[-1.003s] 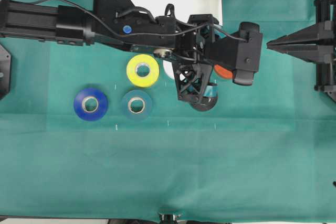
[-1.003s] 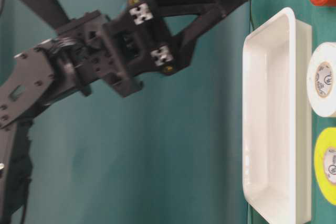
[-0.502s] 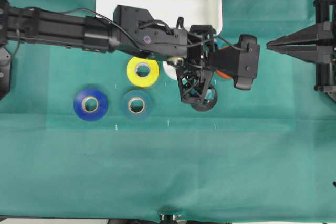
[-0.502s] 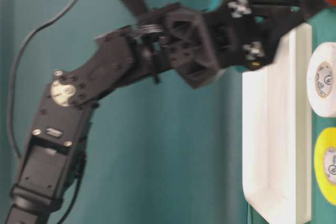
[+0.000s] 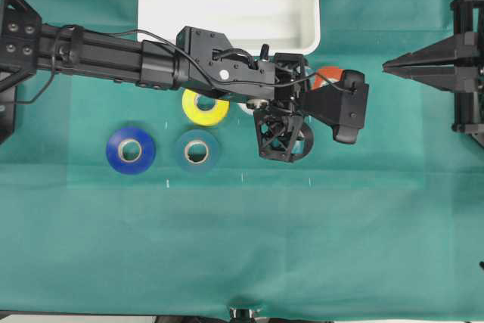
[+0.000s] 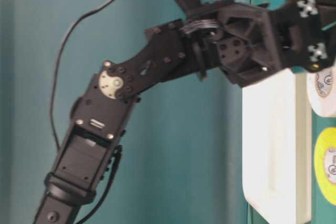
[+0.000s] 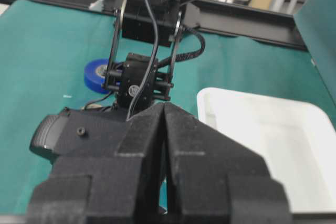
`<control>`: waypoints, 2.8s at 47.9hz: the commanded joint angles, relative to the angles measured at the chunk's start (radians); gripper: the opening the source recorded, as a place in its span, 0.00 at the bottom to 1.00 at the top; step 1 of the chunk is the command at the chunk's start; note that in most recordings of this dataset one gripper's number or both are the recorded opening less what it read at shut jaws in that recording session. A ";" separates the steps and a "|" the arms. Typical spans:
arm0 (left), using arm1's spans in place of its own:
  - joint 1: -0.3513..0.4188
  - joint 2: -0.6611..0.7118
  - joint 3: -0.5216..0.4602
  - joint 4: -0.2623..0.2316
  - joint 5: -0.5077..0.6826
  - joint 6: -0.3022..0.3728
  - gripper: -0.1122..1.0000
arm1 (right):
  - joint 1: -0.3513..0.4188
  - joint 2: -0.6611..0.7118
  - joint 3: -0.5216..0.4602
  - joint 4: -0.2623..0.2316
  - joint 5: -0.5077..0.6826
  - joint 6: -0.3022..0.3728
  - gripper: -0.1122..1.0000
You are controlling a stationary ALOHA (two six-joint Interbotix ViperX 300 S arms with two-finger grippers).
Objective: Pick up the tape from a random location and place it into the white case.
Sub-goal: 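Lower the left gripper and close it on the black tape roll, then lift the black tape roll upward with the left gripper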
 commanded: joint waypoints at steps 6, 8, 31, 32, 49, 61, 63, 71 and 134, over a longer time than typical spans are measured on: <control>0.006 -0.009 0.003 0.002 -0.020 -0.002 0.98 | 0.000 0.012 -0.018 -0.002 -0.005 0.000 0.10; 0.008 -0.009 0.006 0.002 -0.021 -0.002 0.98 | 0.000 0.014 -0.018 -0.002 -0.005 0.000 0.10; 0.003 -0.012 0.011 0.003 -0.026 0.000 0.96 | 0.000 0.014 -0.020 0.000 -0.003 0.000 0.10; 0.002 -0.012 0.012 0.003 -0.026 0.002 0.95 | 0.000 0.014 -0.020 -0.002 -0.003 0.000 0.10; -0.006 -0.017 0.009 0.002 0.005 0.002 0.28 | 0.000 0.012 -0.020 0.000 -0.002 0.002 0.10; -0.006 -0.017 0.008 0.002 0.006 0.002 0.28 | -0.002 0.014 -0.020 -0.002 -0.002 0.002 0.10; -0.006 -0.017 0.006 0.002 0.006 0.002 0.28 | 0.000 0.014 -0.020 -0.002 -0.002 0.000 0.10; -0.006 -0.017 0.006 0.002 0.006 0.002 0.28 | 0.000 0.012 -0.020 -0.002 -0.002 0.002 0.10; -0.038 -0.238 -0.252 0.000 0.371 0.005 0.28 | 0.000 0.012 -0.021 -0.002 0.014 0.002 0.10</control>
